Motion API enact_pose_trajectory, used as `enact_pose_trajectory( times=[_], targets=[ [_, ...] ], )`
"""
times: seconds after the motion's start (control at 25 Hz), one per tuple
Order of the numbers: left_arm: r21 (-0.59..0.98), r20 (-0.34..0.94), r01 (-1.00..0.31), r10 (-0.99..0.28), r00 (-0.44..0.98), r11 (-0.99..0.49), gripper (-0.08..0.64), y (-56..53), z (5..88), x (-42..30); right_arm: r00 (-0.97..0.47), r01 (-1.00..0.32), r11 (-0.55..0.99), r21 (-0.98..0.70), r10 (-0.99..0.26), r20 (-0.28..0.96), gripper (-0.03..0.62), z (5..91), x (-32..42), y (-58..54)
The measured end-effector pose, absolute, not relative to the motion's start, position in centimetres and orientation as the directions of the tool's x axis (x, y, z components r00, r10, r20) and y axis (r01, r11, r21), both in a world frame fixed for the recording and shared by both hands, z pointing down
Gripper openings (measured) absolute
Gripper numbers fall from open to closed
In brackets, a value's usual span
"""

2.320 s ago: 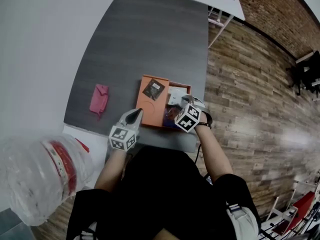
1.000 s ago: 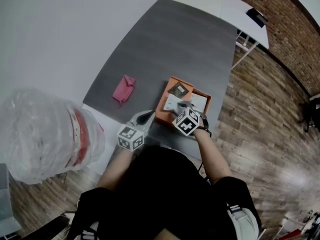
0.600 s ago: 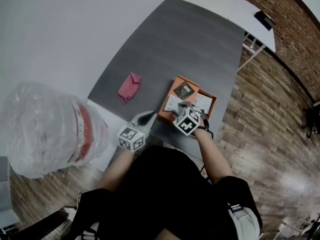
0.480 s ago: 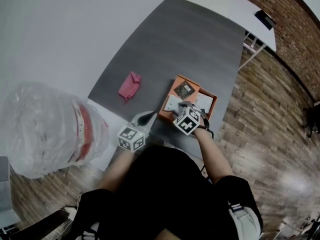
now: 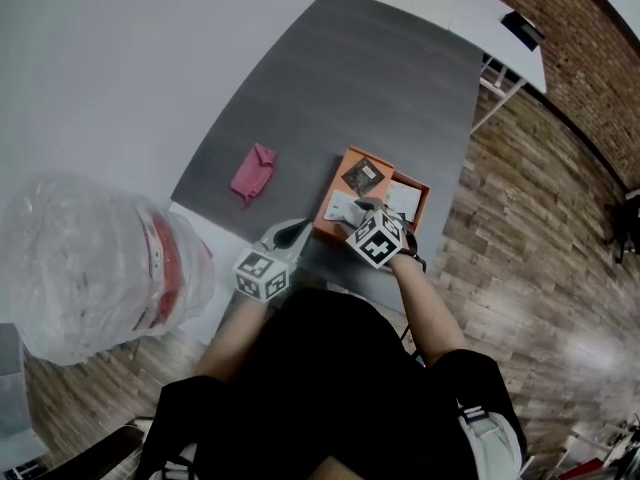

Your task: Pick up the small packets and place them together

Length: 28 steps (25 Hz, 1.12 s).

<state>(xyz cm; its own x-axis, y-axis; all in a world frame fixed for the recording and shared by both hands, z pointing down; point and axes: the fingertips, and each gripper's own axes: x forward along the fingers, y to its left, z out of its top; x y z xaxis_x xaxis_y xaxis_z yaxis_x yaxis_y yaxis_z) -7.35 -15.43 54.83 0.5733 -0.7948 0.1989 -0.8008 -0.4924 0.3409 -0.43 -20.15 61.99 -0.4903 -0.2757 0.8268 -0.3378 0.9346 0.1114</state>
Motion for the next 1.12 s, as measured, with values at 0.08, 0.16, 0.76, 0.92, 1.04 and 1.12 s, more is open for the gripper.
enact_pose_trajectory(
  times=[0.08,0.16,0.76,0.92,1.04,1.12],
  targets=[
    [0.342,0.197,-0.792,-0.785,0.587,-0.506,0.0,-15.8,54.8,-6.9,-0.502,-0.368,0.925,0.097,-0.286,0.816,0.229,61.5,0.0,-20.4],
    [0.34,0.194,-0.784,-0.778,0.598,-0.519,0.0,-16.2,54.7,-6.5,-0.515,-0.402,0.911,0.092,-0.308,0.8,0.225,61.0,0.7,-20.8],
    [0.319,0.165,-0.713,-0.704,0.691,-0.625,0.0,-18.9,54.2,-2.2,-0.426,-0.618,0.778,0.117,-0.456,0.782,0.211,60.4,10.6,-22.8],
    [0.328,0.174,-0.703,-0.691,0.702,-0.632,0.0,-18.7,54.7,-1.6,-0.382,-0.627,0.77,0.117,-0.435,0.815,0.212,61.9,12.5,-22.3],
    [0.339,0.181,-0.7,-0.686,0.704,-0.629,0.0,-18.5,55.1,-1.3,-0.379,-0.624,0.776,0.091,-0.403,0.833,0.22,63.0,12.9,-21.7],
    [0.347,0.184,-0.698,-0.684,0.706,-0.626,0.0,-18.4,55.3,-1.2,-0.371,-0.595,0.799,0.089,-0.371,0.851,0.233,63.9,12.9,-21.2]
  ],
)
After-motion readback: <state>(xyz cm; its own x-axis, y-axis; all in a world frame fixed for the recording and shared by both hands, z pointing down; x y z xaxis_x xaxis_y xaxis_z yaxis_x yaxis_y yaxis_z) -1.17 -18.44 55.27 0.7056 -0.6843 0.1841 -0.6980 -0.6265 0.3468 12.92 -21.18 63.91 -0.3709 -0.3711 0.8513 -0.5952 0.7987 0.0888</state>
